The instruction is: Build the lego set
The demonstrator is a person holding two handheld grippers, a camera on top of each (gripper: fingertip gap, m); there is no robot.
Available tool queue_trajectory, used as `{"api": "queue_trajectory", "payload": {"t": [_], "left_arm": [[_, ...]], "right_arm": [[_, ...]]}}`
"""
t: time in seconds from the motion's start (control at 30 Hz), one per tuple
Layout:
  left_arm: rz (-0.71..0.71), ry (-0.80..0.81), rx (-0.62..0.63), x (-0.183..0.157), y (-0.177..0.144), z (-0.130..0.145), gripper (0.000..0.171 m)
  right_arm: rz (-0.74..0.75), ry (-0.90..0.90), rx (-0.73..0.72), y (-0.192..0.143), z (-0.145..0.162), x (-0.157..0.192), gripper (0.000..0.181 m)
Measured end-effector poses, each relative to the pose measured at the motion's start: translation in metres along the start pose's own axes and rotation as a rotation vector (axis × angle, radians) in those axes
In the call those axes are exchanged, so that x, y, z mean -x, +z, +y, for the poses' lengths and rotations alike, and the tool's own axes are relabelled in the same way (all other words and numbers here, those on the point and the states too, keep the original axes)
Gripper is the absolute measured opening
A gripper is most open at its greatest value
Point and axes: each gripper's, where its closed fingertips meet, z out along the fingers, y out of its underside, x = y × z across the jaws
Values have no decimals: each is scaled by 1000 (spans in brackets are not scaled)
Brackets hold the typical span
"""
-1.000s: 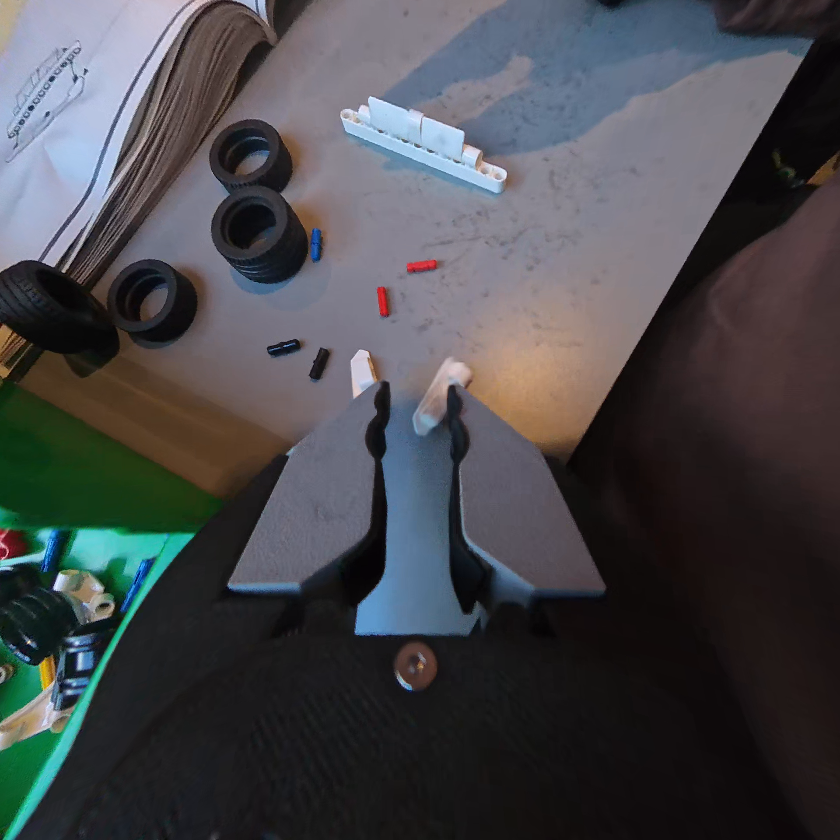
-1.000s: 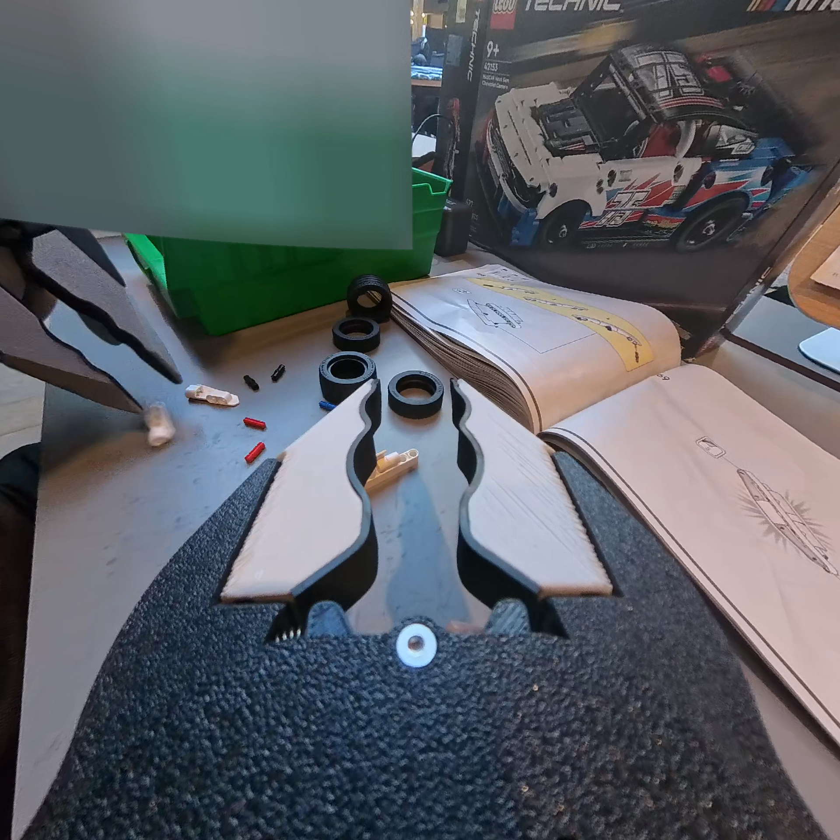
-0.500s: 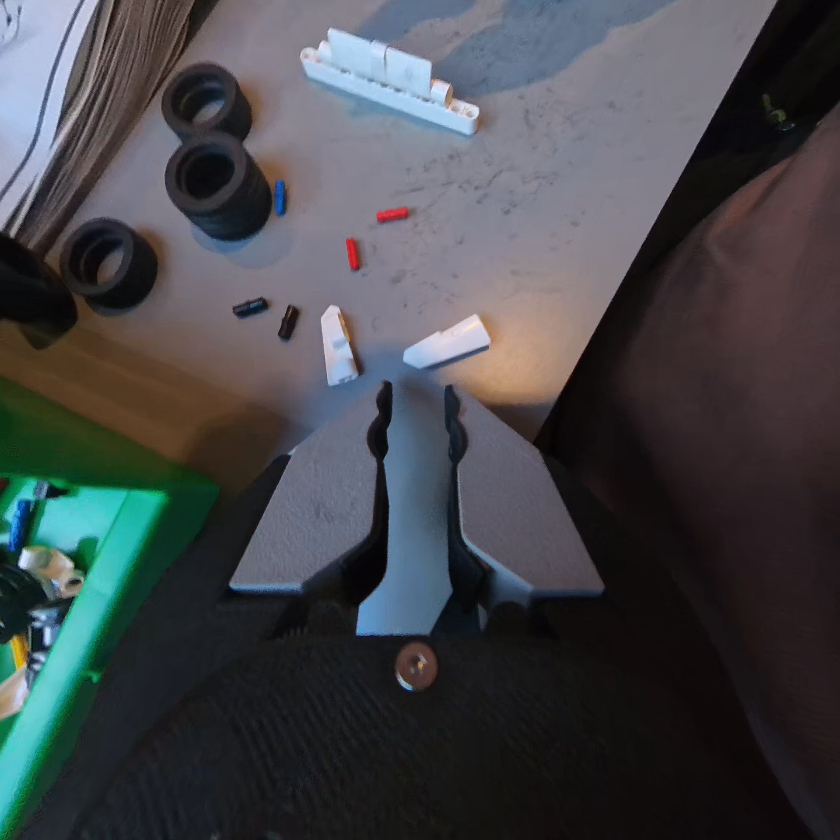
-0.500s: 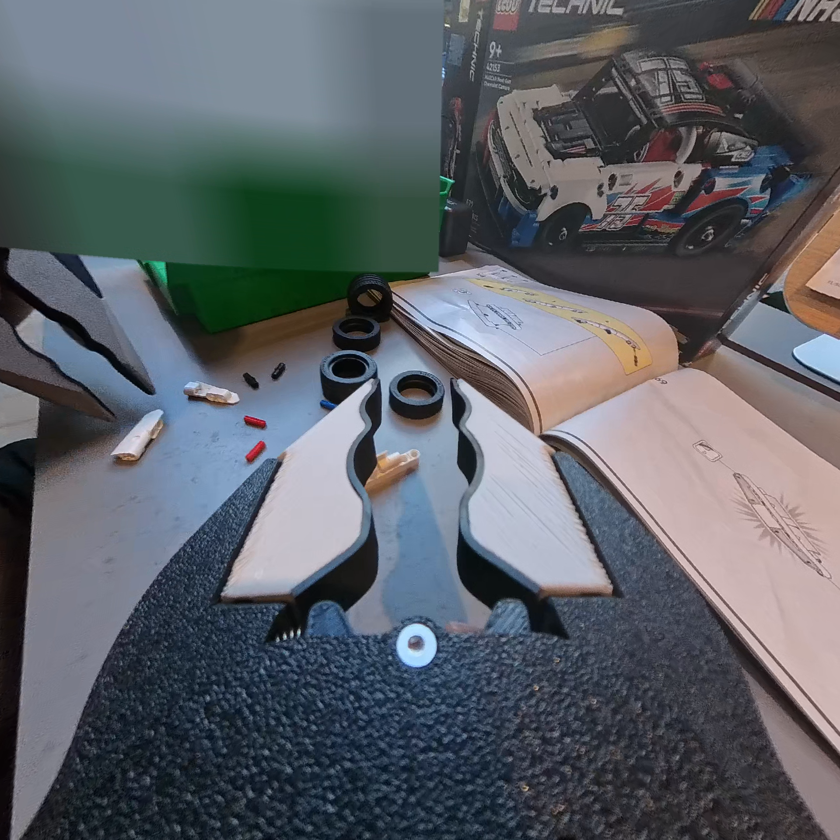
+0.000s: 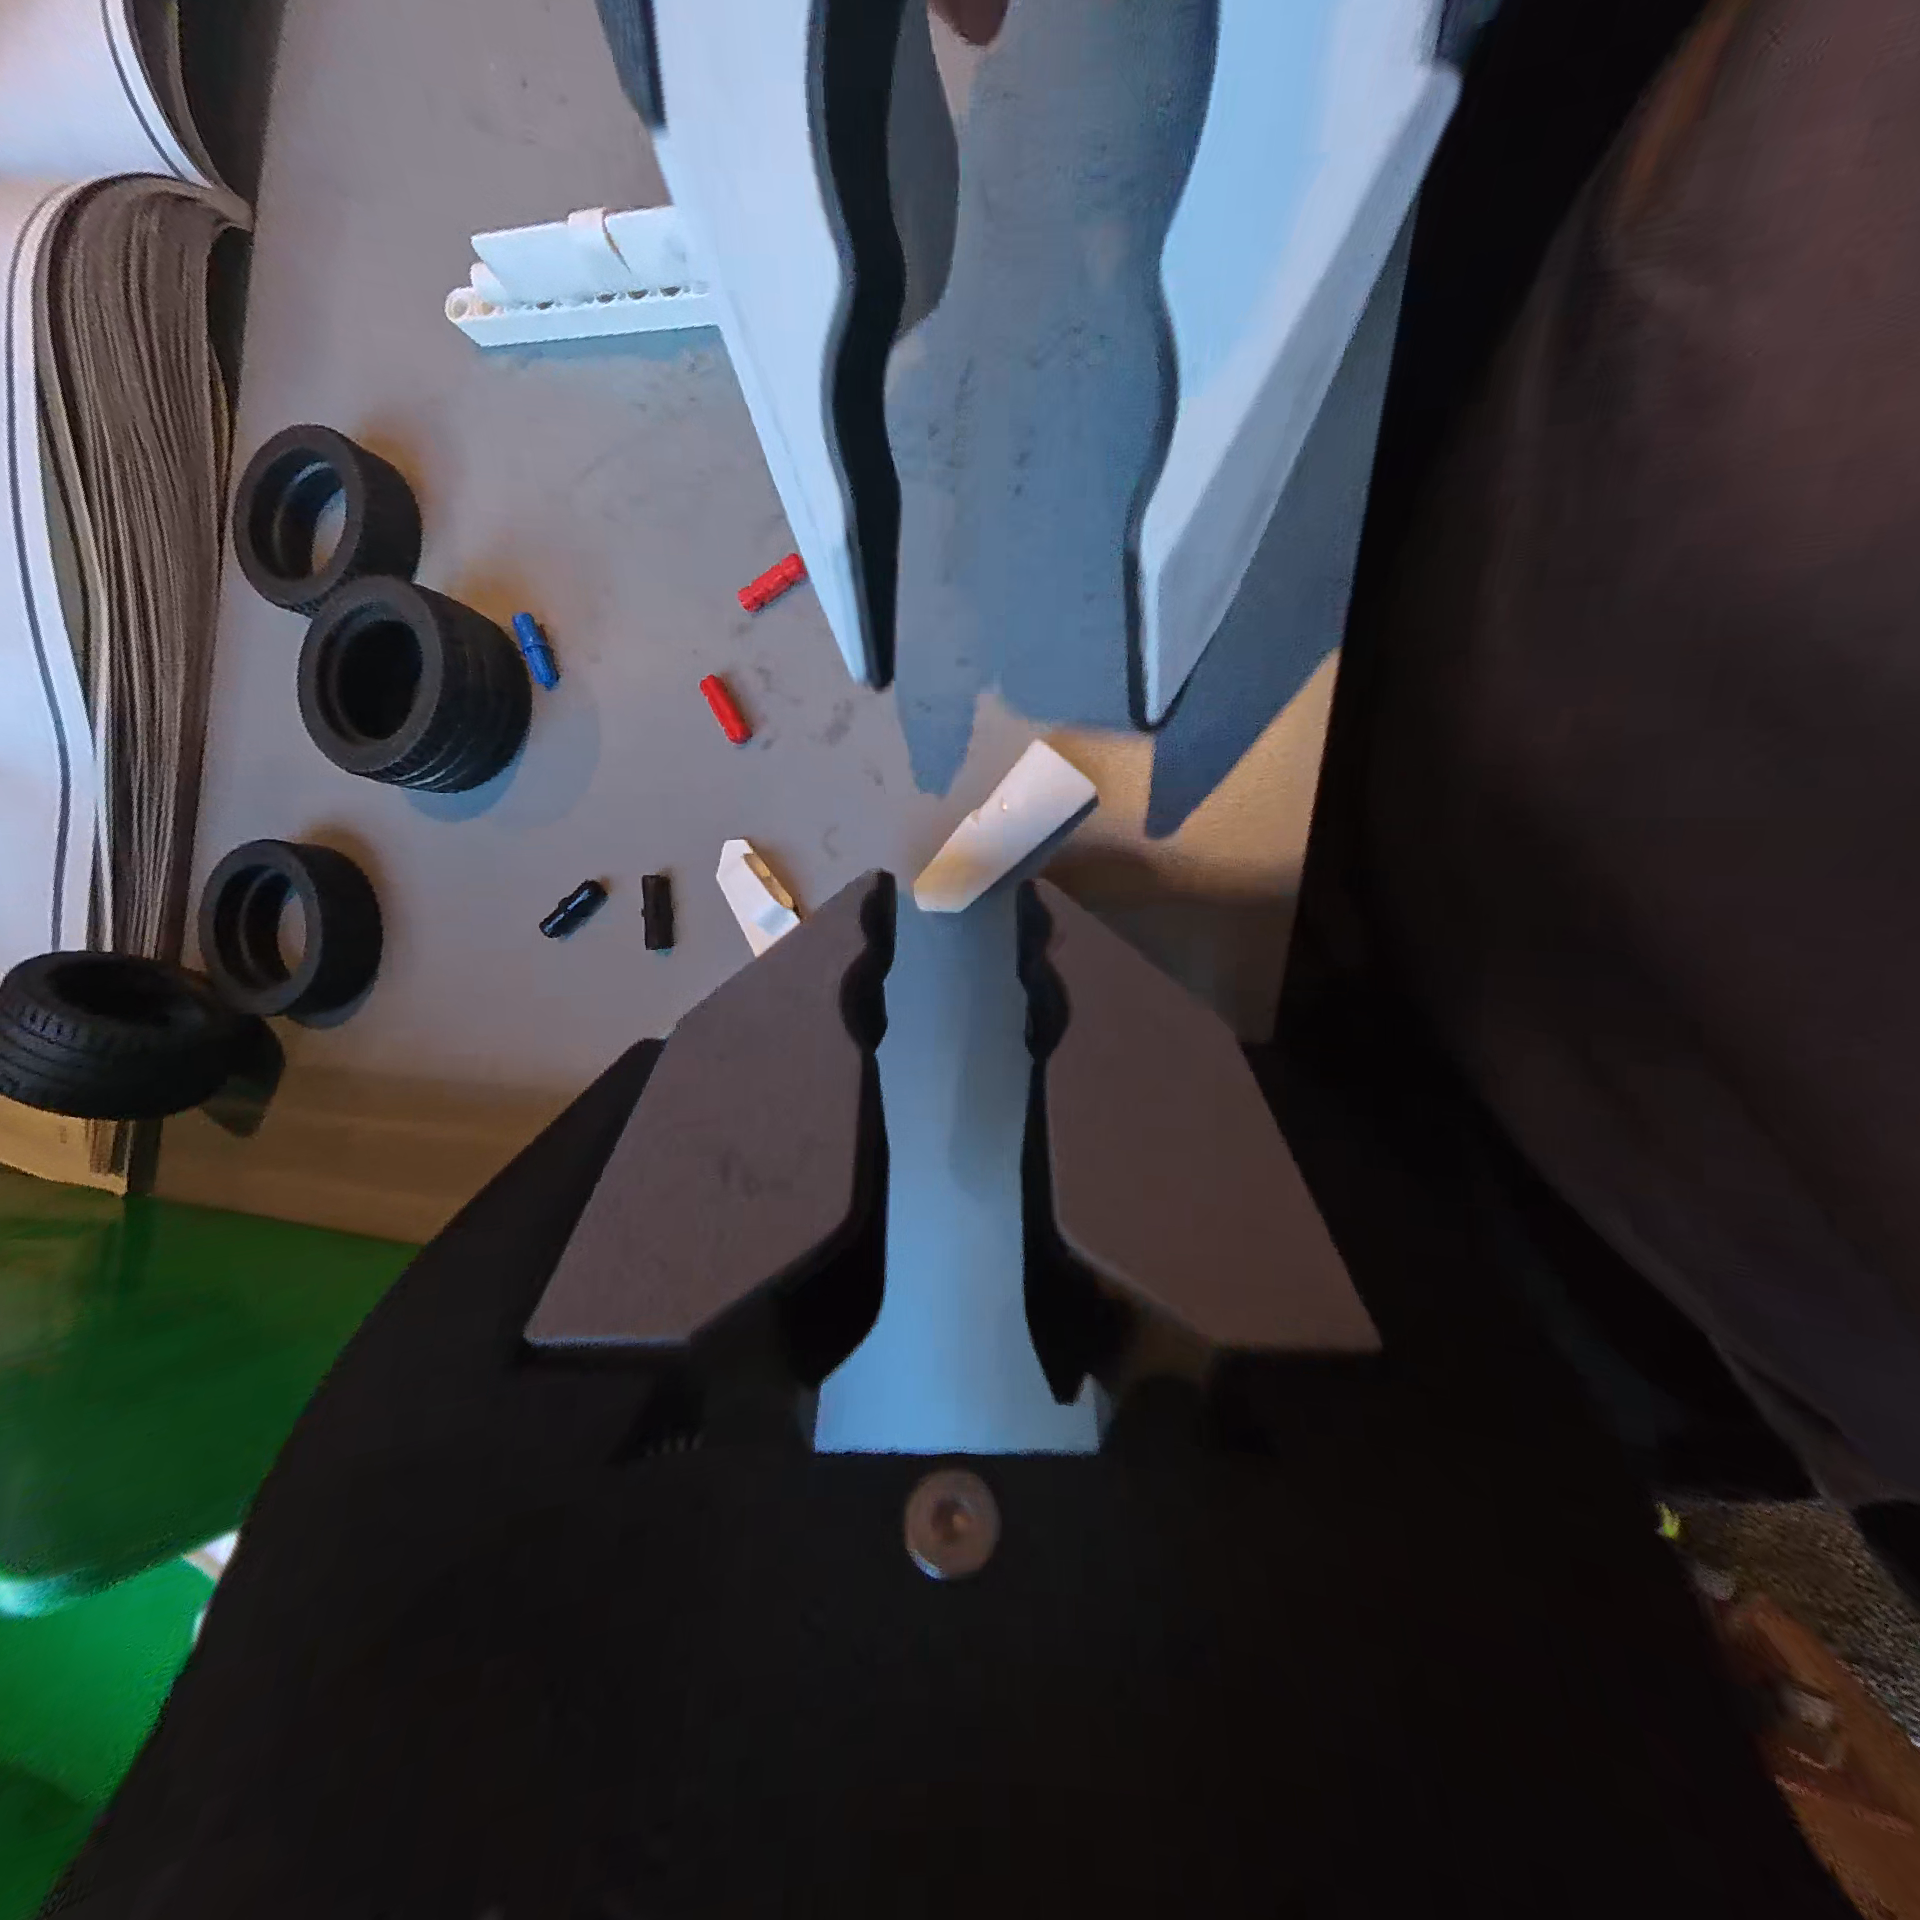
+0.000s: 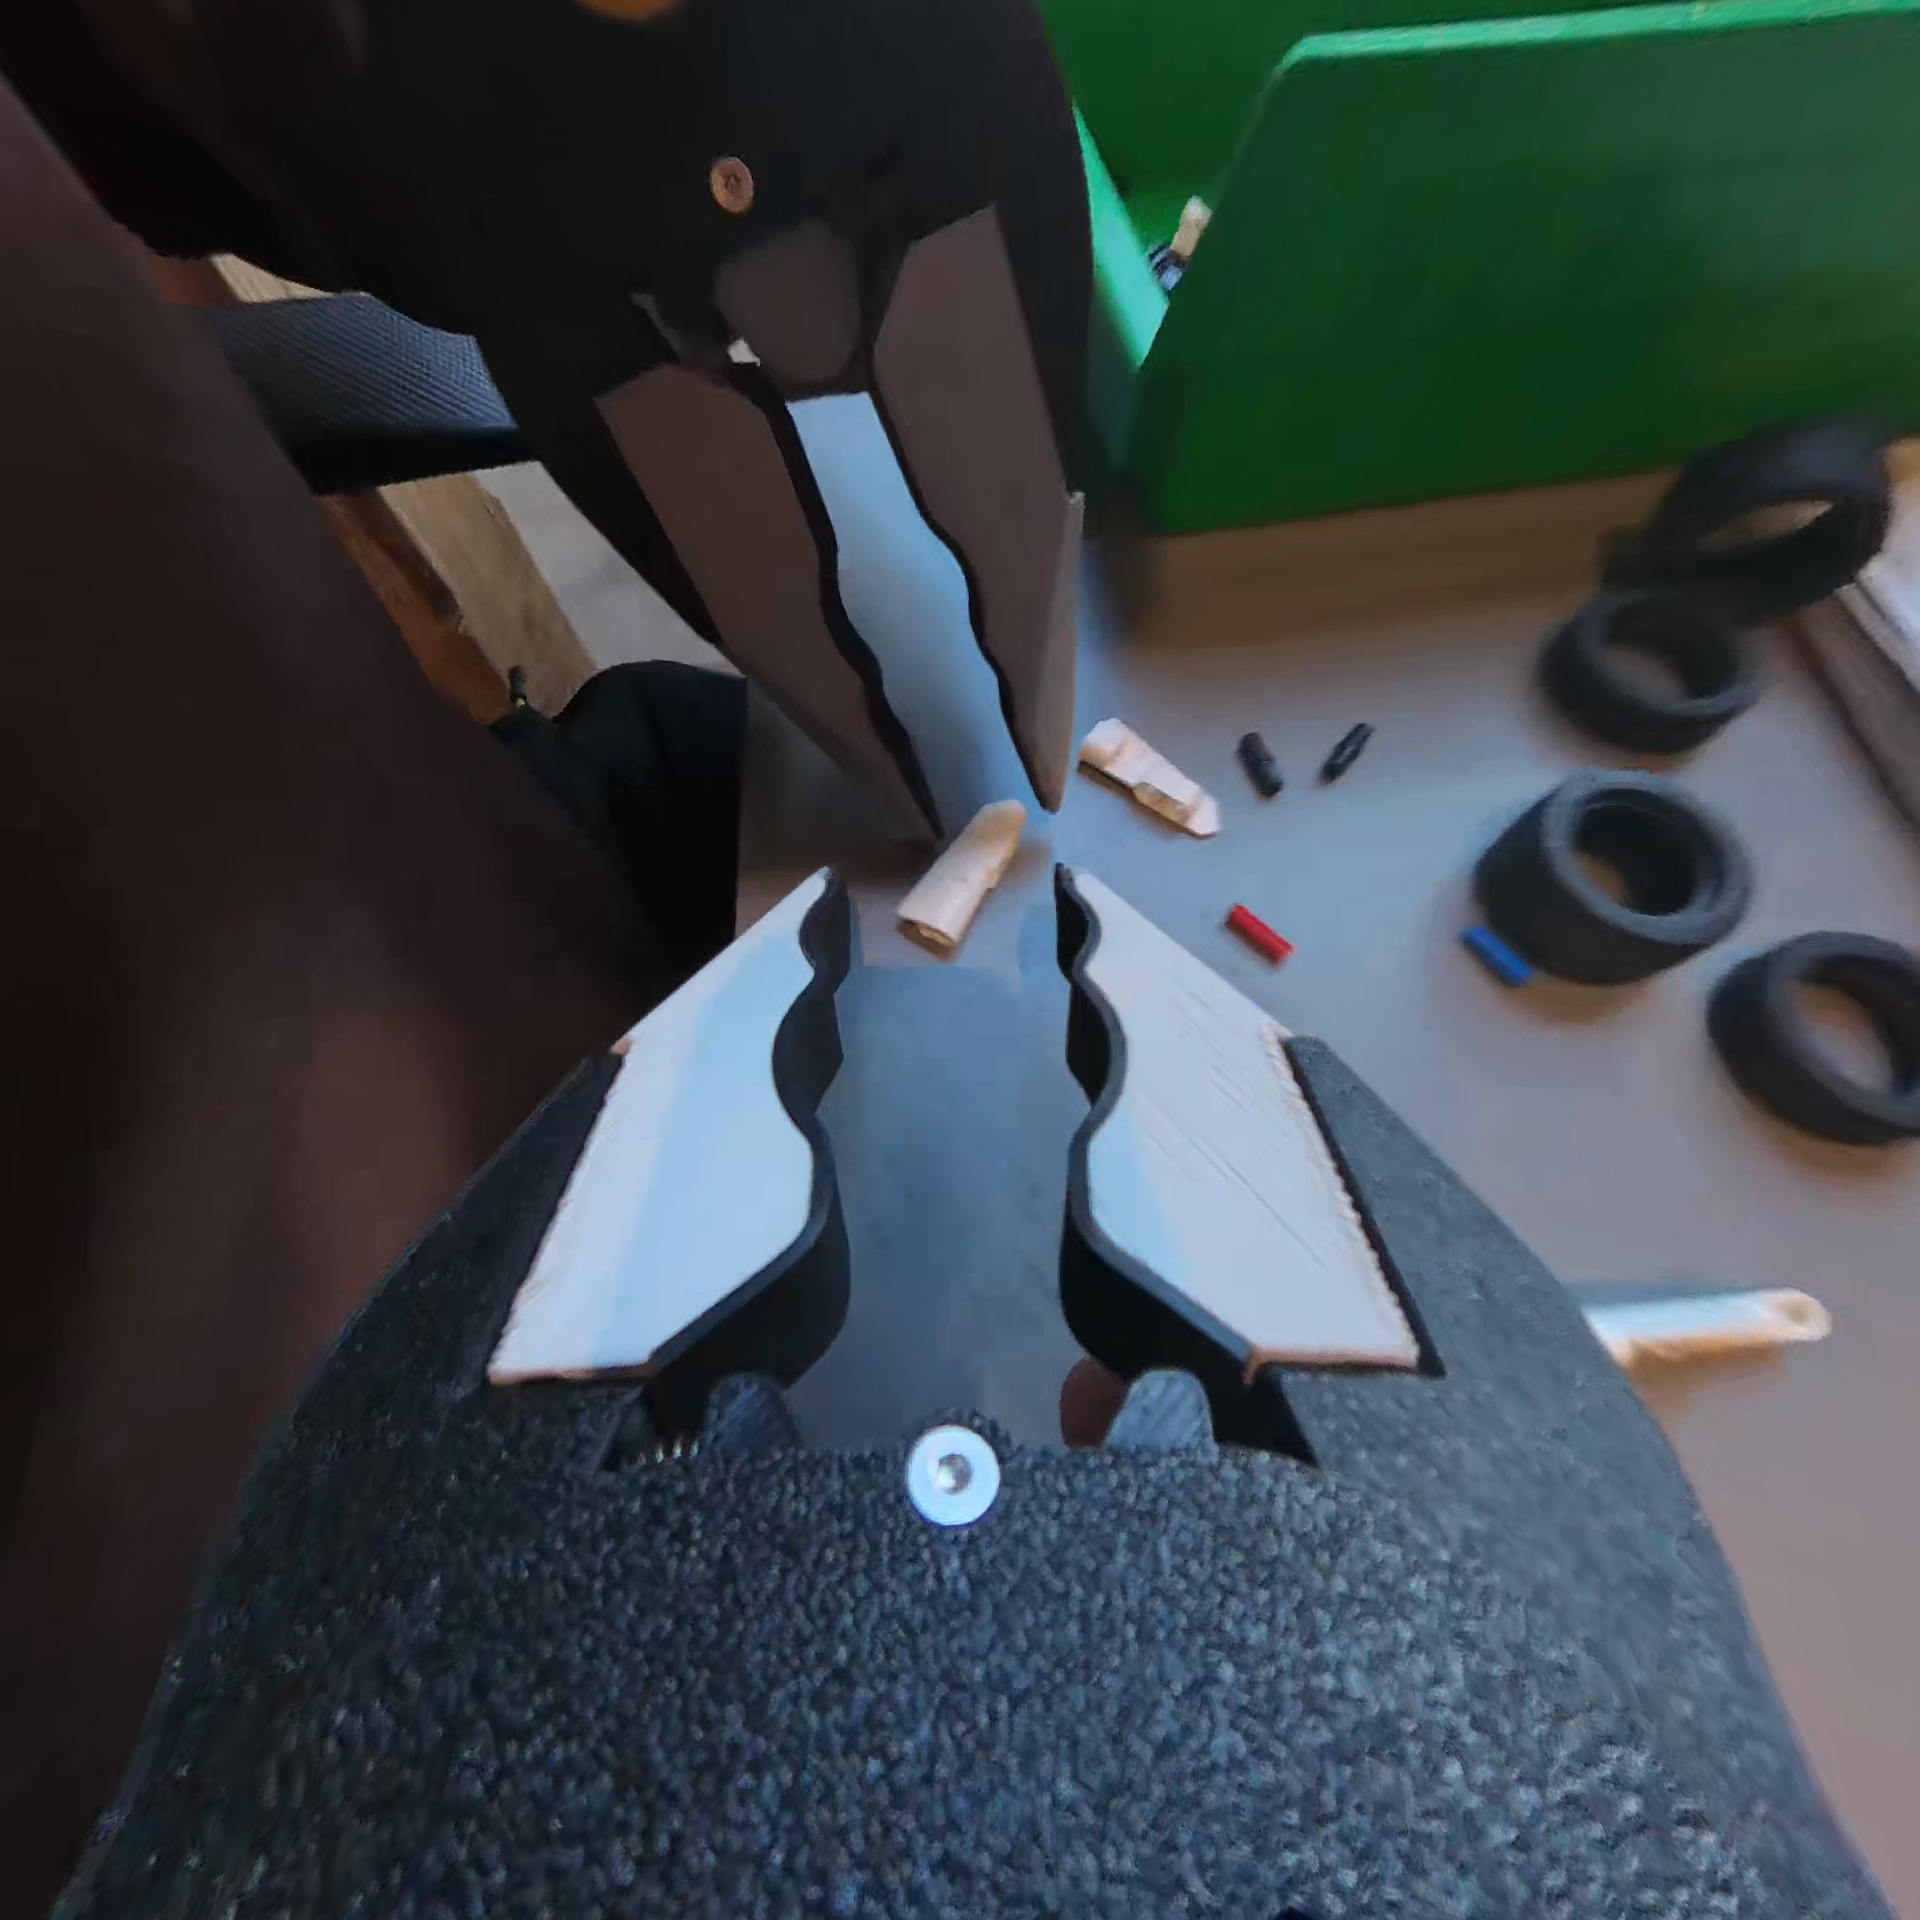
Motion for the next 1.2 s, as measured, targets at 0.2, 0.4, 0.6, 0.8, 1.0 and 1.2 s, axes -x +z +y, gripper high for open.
{"api": "queue_trajectory", "payload": {"t": [0.2,0.4,0.6,0.8,1.0,1.2], "left_arm": [[7,-69,-37,-4,2,-1,8],[-50,-88,-68,1,-3,-1,21],[-136,24,-74,8,-5,-11,19],[-143,49,-90,9,-5,-16,6],[22,-223,-147,3,-3,-21,5],[97,-371,-224,5,-6,-24,4]], "right_arm": [[33,-38,197,23,21,2,25],[19,58,147,18,14,-4,18],[-172,368,8,8,-3,-4,17],[-307,496,-67,1,-11,1,17],[-256,482,-73,-1,-9,-10,14],[-256,515,-79,-2,-9,-16,12]]}}
